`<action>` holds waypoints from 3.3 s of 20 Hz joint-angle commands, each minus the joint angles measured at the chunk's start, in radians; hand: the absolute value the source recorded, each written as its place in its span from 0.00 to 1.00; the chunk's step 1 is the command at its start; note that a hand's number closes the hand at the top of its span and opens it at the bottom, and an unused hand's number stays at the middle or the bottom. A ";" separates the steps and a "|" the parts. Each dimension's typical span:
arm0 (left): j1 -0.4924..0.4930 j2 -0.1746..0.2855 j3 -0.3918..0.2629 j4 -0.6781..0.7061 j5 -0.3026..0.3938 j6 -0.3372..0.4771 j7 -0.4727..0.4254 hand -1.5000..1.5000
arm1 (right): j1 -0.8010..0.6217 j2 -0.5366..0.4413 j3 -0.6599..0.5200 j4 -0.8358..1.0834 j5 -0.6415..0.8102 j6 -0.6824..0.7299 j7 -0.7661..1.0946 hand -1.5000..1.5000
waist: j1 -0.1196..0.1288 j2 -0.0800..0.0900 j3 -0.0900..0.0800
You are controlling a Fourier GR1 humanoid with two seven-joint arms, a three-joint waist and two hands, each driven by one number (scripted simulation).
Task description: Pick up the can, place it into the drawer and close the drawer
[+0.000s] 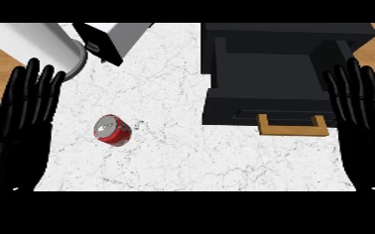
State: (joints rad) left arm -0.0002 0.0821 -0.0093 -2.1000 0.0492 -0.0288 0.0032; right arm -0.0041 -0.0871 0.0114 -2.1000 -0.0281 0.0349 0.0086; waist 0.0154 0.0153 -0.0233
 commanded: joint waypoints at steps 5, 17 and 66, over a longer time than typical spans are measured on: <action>0.123 -0.080 0.034 -0.081 -0.312 0.410 0.037 0.00 | 0.007 0.005 -0.043 -0.006 0.008 -0.033 -0.001 0.00 | 0.008 -0.024 0.027; 0.296 -0.082 -0.309 -0.084 -0.669 1.069 0.494 0.00 | 0.043 -0.021 -0.130 0.073 -0.028 -0.068 0.207 0.00 | -0.015 -0.014 0.027; 0.038 -0.003 -0.391 0.577 -0.181 1.520 0.260 0.00 | 0.172 -0.039 -0.278 -0.079 -0.128 0.032 0.201 0.00 | -0.017 -0.016 0.019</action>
State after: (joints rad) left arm 0.0378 0.0682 -0.4196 -1.5197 -0.2079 1.4683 0.3256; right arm 0.1407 -0.1350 -0.2590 -2.1962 -0.1611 0.0485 0.2521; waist -0.0023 -0.0009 -0.0046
